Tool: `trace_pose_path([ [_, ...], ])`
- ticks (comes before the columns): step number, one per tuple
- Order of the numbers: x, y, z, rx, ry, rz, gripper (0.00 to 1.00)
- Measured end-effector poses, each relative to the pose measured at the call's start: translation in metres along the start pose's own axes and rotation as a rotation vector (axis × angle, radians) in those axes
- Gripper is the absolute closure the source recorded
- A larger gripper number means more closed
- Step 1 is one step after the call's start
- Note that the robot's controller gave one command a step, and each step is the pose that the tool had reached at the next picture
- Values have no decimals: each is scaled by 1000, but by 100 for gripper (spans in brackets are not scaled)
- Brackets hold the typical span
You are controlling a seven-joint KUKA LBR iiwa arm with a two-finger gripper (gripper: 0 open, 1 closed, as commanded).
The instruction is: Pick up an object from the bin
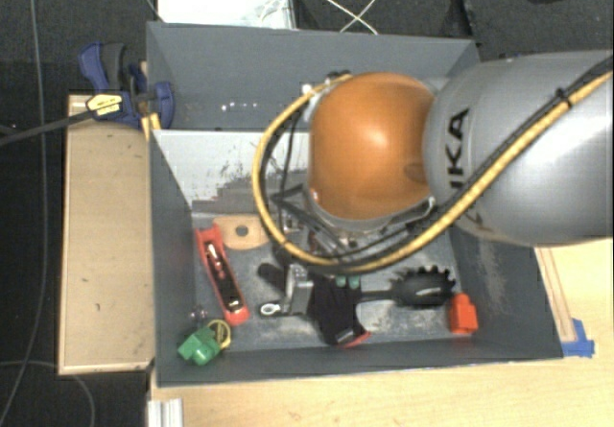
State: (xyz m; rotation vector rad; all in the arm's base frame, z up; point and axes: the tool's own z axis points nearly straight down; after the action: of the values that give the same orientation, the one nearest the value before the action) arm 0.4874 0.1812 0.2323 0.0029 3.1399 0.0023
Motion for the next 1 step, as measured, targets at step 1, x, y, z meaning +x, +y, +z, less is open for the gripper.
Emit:
trace_pose_path([
  [1,-45,-61,159,-2,-3,-147,0],
])
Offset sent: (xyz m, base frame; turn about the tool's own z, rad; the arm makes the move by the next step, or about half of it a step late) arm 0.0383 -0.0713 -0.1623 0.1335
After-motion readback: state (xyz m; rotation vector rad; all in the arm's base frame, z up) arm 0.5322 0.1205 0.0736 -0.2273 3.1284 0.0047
